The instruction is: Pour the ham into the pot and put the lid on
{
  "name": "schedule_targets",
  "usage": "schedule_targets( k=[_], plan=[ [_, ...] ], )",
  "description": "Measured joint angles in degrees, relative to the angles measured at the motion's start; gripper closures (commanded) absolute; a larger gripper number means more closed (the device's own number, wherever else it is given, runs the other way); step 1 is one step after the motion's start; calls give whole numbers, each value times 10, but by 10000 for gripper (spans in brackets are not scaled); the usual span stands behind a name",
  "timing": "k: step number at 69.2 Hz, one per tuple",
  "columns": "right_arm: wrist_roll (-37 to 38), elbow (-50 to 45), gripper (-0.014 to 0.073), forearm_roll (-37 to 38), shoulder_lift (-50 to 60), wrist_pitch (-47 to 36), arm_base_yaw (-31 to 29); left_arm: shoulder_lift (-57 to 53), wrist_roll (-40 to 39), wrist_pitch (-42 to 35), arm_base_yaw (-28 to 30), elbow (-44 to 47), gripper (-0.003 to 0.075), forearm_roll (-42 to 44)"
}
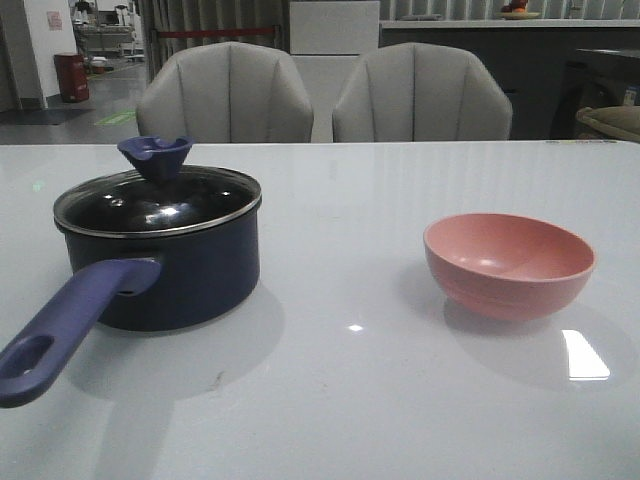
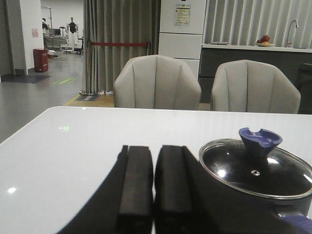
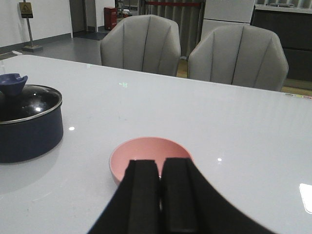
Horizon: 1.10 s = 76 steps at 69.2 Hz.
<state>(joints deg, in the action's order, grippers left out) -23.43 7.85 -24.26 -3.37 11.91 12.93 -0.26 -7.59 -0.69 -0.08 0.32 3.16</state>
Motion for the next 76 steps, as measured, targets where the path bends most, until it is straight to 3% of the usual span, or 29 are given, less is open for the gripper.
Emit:
schedule_targets(
  k=[14,22,35,54,76],
  plan=[
    [0,-2,437,2,0,-7,0,0,0,0,0,0,607,0],
    [14,-17,437,45,0,-42,0,0,0,0,0,0,607,0],
    [104,-50,437,171,0,-119,-18,0,0,0,0,0,607,0],
    [255,-68,437,286,19,-114,-77,0,0,0,0,0,607,0],
    [307,-94,437,315,40,-107,-77,0,0,-1,0,0,607,0]
  ],
)
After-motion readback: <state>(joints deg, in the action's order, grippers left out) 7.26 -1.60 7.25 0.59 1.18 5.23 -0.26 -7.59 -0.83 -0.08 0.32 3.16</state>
